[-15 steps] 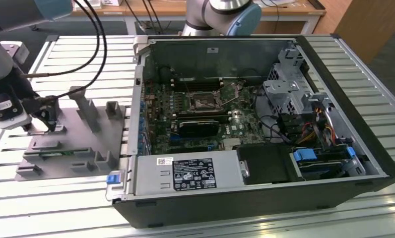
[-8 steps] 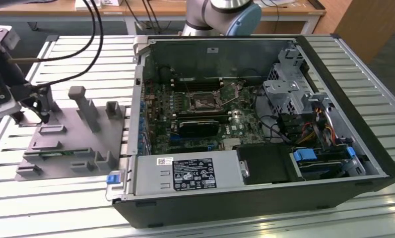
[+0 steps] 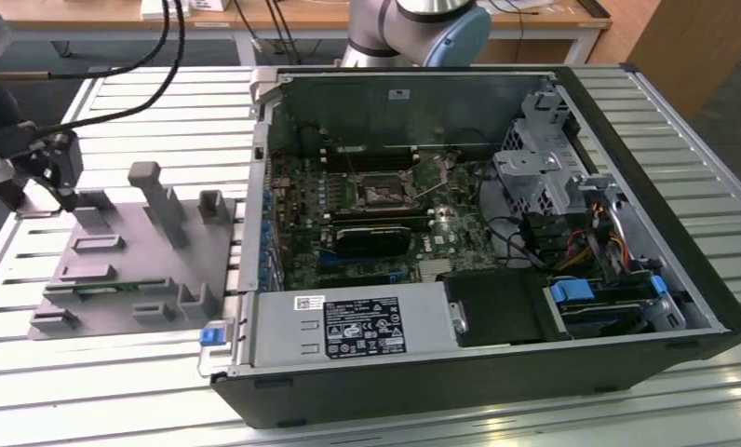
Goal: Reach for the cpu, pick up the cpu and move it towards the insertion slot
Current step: 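Pick up the cpu and move it towards the insertion slot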
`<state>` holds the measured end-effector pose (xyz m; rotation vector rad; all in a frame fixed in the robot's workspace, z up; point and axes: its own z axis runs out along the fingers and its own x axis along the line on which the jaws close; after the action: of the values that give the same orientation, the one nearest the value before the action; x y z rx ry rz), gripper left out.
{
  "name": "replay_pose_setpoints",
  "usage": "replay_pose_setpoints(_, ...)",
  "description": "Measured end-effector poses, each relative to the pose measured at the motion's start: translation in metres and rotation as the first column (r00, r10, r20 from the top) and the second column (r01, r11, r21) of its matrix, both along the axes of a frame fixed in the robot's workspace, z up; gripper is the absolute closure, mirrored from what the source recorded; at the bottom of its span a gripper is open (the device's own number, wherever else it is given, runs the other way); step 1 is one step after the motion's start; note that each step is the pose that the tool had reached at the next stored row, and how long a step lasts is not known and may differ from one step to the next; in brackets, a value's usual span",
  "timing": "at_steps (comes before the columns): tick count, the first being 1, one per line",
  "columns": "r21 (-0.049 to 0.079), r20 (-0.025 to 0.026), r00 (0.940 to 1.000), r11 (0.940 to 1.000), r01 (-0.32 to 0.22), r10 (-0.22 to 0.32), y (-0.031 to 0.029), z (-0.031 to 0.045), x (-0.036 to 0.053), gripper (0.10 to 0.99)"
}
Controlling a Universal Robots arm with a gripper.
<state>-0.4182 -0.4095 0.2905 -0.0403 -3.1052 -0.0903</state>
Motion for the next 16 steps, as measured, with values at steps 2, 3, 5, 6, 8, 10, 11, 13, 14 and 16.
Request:
replay_pose_setpoints(2, 0.0, 0.0001, 1.0, 1.0, 0.0, 0.0, 0.0, 0.0134, 0.0, 0.541)
replay_pose_setpoints(3, 0.0, 0.0001, 1.0, 1.0, 0.0, 0.0, 0.0, 0.0181, 0.0, 0.541)
replay_pose_setpoints(5, 0.0, 0.0001, 1.0, 1.0, 0.0, 0.0, 0.0, 0.0274, 0.0, 0.541)
replay_pose_setpoints(6, 0.0, 0.0002, 1.0, 1.0, 0.0, 0.0, 0.0, 0.0318, 0.0, 0.541)
replay_pose_setpoints(8, 0.0, 0.0, 1.0, 1.0, 0.0, 0.0, 0.0, 0.0409, 0.0, 0.541)
replay_pose_setpoints(10, 0.0, 0.0, 1.0, 1.0, 0.0, 0.0, 0.0, 0.0499, 0.0, 0.541)
replay_pose_setpoints(11, 0.0, 0.0001, 1.0, 1.0, 0.0, 0.0, 0.0, 0.0543, 0.0, 0.541)
replay_pose_setpoints(13, 0.0, 0.0, 1.0, 1.0, 0.0, 0.0, 0.0, 0.0637, 0.0, 0.541)
replay_pose_setpoints(14, 0.0, 0.0001, 1.0, 1.0, 0.0, 0.0, 0.0, 0.0682, 0.0, 0.541)
replay_pose_setpoints(16, 0.0, -0.0001, 1.0, 1.0, 0.0, 0.0, 0.0, 0.0773, 0.0, 0.541)
